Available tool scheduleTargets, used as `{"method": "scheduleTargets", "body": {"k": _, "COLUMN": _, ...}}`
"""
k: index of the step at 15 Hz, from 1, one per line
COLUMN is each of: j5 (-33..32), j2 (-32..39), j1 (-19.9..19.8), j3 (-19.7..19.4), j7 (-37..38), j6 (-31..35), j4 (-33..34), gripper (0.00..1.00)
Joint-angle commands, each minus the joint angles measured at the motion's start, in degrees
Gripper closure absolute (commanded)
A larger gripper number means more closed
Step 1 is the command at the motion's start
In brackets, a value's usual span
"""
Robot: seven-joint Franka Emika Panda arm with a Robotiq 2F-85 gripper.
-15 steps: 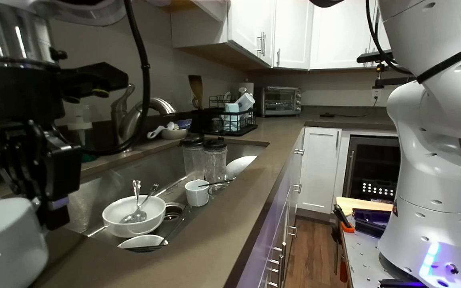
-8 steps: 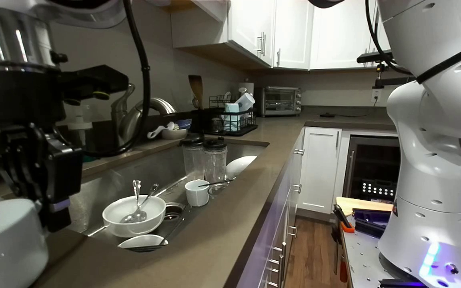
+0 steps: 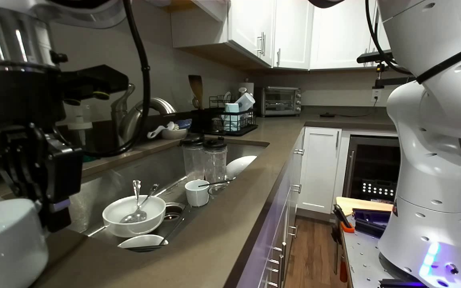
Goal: Pour the water from the mug towards the edge into the sink
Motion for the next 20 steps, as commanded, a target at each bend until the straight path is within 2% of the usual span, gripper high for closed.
{"method": "scheduleTargets", "body": {"k": 1, "j5": 0.03, "j2": 0.2, "j1": 0.23, "j3": -0.17, "j7": 0.02, "j6": -0.28, "j4": 0.44, "gripper": 0.82}}
{"method": "scheduleTargets", "body": {"k": 10, "j5": 0.03, "j2": 0.2, "j1": 0.23, "j3": -0.17, "j7": 0.02, "j6": -0.28, "j4": 0.44, "gripper": 0.82}}
{"method": "scheduleTargets", "body": {"k": 11, "j5": 0.03, "j2": 0.2, "j1": 0.23, "j3": -0.17, "j7": 0.02, "j6": -0.28, "j4": 0.44, "gripper": 0.93}}
{"method": "scheduleTargets", "body": {"k": 20, "j5": 0.32, "j2": 0.82, "j1": -0.01, "j3": 0.05, "j7": -1.02, "j6": 1.92, "j4": 0.25, "gripper": 0.93}}
